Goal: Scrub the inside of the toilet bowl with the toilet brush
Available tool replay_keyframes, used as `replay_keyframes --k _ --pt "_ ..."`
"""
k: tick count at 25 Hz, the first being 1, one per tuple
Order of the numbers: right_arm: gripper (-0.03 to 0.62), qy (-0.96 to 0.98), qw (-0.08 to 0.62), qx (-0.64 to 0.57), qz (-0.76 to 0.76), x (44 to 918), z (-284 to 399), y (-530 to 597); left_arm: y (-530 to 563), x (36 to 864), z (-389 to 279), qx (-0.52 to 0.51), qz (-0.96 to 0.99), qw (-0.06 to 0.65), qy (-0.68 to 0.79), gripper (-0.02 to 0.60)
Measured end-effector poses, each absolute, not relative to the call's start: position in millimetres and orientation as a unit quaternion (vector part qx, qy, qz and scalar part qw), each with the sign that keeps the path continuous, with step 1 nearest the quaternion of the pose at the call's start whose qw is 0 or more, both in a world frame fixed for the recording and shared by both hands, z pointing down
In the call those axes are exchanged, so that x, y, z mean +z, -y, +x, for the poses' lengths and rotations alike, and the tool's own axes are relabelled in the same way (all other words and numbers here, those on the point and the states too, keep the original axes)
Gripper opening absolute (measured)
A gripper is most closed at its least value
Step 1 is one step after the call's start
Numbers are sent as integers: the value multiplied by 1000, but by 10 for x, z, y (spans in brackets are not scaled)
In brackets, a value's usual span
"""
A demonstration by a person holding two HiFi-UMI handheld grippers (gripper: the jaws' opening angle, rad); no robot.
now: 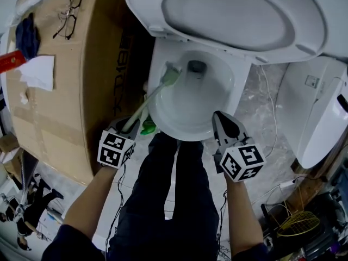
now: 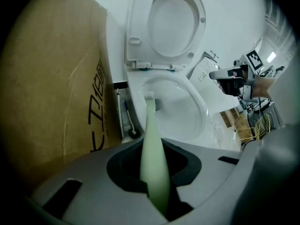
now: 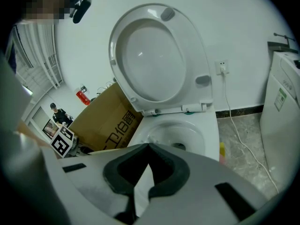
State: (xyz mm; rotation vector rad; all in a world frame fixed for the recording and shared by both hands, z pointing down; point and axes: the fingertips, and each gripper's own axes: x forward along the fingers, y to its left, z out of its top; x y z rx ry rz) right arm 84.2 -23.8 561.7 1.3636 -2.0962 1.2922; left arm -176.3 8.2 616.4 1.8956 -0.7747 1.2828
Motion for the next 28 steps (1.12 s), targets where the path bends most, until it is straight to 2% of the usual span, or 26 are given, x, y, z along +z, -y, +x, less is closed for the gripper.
replay_keyframes --k 14,28 --pt "3 717 154 461 499 5695 1251 157 293 6321 -1402 504 741 335 292 81" --pt "3 705 146 472 509 5775 1611 -32 311 6443 -737 508 759 318 255 80"
